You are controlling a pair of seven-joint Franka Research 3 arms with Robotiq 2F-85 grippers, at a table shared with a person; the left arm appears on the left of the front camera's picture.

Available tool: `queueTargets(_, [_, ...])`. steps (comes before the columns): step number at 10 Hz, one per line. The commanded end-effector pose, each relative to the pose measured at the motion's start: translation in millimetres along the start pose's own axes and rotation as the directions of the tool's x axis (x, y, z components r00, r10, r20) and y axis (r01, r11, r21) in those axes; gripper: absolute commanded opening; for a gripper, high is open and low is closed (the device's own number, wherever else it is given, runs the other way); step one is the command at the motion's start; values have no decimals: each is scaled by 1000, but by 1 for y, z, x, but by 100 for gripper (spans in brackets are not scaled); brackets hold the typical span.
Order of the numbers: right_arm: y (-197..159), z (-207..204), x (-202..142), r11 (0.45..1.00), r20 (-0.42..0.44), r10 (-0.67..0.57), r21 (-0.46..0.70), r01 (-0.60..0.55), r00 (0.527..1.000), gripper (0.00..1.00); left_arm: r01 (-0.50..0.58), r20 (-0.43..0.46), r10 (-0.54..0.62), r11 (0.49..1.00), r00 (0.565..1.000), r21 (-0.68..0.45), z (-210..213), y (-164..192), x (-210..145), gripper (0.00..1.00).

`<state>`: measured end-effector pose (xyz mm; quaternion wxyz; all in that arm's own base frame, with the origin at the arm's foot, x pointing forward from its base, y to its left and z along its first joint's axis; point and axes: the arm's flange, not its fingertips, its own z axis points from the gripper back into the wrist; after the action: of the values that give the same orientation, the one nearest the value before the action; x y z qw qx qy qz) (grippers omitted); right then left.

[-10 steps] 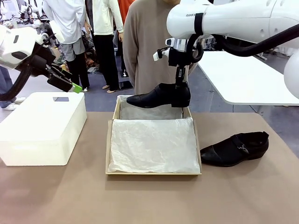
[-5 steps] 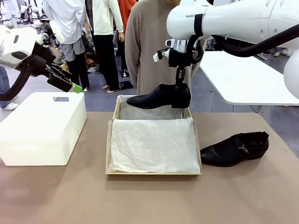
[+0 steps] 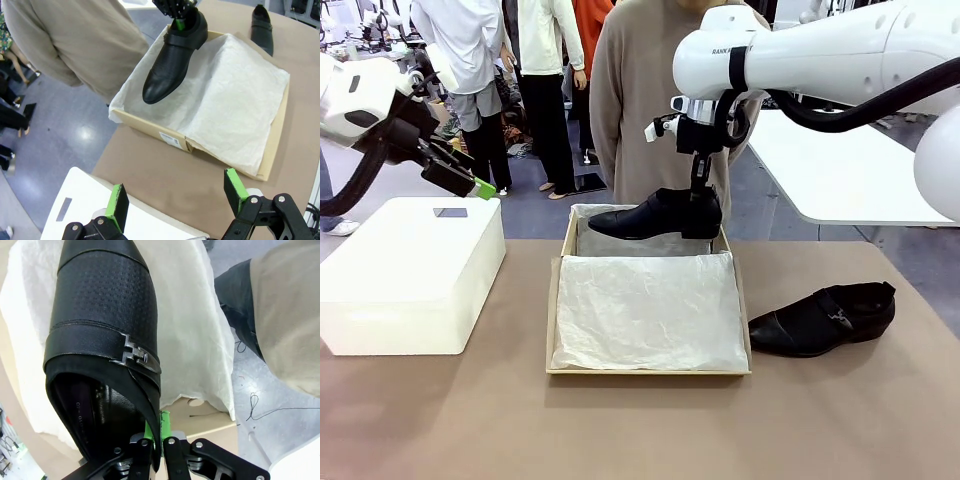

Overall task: Pack the shoes into the box.
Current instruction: Place one shoe of the Shoes into the Shoes Box.

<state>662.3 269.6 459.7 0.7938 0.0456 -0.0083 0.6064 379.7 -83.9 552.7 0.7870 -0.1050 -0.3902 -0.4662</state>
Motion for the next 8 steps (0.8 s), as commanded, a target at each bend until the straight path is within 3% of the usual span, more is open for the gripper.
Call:
queueTargets(1, [2, -2, 8, 1000, 40, 0, -10, 0, 999, 0, -3, 12, 3, 1000, 1000, -2, 0, 1, 0, 100])
queueTargets(8, [1, -45, 26, 998, 12, 59, 6, -59, 998, 0, -3, 12, 3, 1000, 1000, -2, 0, 1, 0, 100])
